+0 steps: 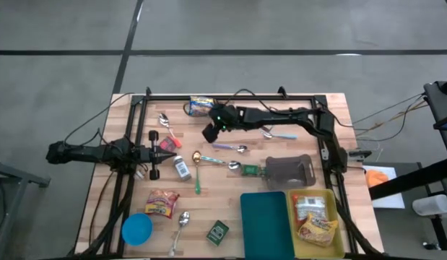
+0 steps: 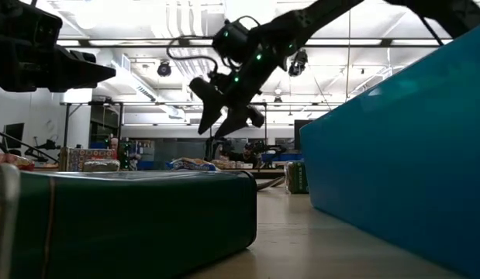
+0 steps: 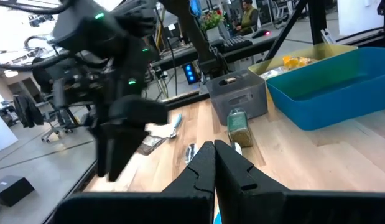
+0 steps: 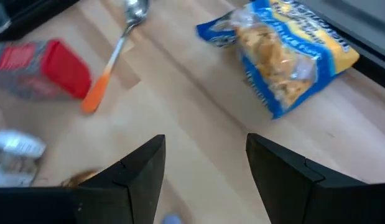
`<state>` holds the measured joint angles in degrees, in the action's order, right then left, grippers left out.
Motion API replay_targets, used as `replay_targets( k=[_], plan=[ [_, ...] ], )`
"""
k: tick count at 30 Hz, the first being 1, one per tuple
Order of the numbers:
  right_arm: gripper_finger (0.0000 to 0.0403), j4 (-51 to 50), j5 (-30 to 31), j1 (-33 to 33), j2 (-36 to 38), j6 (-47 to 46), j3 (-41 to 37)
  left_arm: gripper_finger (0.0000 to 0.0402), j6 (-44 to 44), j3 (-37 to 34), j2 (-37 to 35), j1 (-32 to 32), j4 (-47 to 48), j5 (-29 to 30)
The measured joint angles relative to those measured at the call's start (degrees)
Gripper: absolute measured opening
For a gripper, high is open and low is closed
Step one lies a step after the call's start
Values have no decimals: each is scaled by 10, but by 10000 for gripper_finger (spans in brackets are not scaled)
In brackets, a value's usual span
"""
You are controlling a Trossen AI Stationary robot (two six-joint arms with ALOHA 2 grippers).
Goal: Pick & Place Food Item
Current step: Put the blue noodle pack into the yellow bin
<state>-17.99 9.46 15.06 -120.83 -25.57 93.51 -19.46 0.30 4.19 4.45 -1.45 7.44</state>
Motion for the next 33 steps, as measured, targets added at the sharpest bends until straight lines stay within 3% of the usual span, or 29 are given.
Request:
replay_targets(
  k=[12,19,25,29,33],
  plan=[
    [222,-122,-35,31,-125,-14,160,0,0,0,2,0,0,0],
    [222,-210,30,34,-168,-7,249,0,0,0,2,0,0,0],
    [222,-223,41,36,-172,-12,274,0,0,0,4,0,0,0],
    [222,-226,13,41,-172,-10,286,0,0,0,8,0,0,0],
    [222,-223,-62,49,-172,33,306,0,0,0,9,0,0,0]
  ],
)
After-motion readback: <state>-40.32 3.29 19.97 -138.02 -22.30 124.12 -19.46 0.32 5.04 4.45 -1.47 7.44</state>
